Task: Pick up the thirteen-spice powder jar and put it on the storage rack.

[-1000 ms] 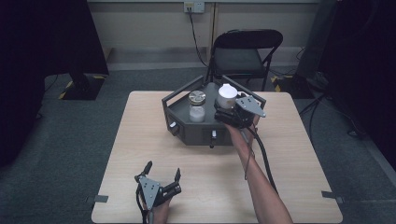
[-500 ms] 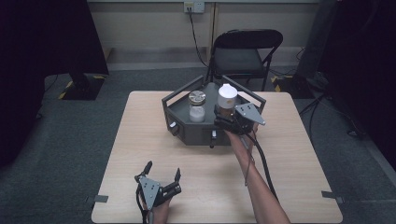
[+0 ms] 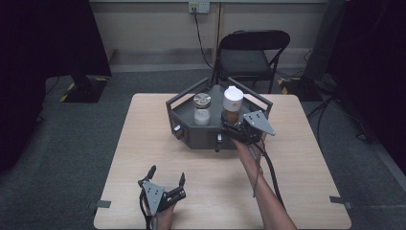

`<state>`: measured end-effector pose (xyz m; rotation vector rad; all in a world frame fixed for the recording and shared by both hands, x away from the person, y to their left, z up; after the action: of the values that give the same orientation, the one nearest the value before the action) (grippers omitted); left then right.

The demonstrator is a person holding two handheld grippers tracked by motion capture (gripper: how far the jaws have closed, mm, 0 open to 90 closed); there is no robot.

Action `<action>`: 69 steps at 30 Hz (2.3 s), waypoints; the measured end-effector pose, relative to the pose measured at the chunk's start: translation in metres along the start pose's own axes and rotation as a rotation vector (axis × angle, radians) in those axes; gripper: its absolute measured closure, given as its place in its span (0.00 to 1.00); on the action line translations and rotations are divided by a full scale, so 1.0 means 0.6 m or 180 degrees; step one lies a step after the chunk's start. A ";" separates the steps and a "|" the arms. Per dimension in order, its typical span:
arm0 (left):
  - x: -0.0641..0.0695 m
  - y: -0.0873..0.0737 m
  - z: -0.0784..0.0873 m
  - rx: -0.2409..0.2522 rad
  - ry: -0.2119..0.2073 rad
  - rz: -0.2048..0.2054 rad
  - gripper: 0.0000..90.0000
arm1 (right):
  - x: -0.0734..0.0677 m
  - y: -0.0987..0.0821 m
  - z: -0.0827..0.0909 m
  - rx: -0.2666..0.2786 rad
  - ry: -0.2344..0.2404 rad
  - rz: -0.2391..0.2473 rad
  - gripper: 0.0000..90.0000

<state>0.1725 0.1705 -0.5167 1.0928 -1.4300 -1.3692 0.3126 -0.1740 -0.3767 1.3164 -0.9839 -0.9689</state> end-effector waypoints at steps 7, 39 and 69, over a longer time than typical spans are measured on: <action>0.000 0.000 0.000 0.0000 0.0000 -0.0001 0.00 | 0.000 0.001 0.021 -0.0003 0.0028 -0.0026 0.00; 0.000 0.000 0.000 0.0000 0.0000 -0.0005 0.00 | -0.002 -0.057 0.147 0.0222 0.0095 0.0076 0.00; 0.001 0.000 0.000 0.0000 0.0017 -0.0007 0.00 | 0.004 -0.146 0.249 0.0265 -0.0175 -0.0051 0.00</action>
<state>0.1722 0.1699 -0.5167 1.0977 -1.4253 -1.3668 0.1705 -0.2233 -0.4627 1.3746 -1.0668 -0.9899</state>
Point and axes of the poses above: each handheld gripper's, and its own axes: z roughly backward along the jaws, y roughly out of its top, x roughly to its right, the point moved 2 cm from there along -z, roughly forward along the jaws, and after that the axes turned 1 degree about x, right-handed, at the moved point
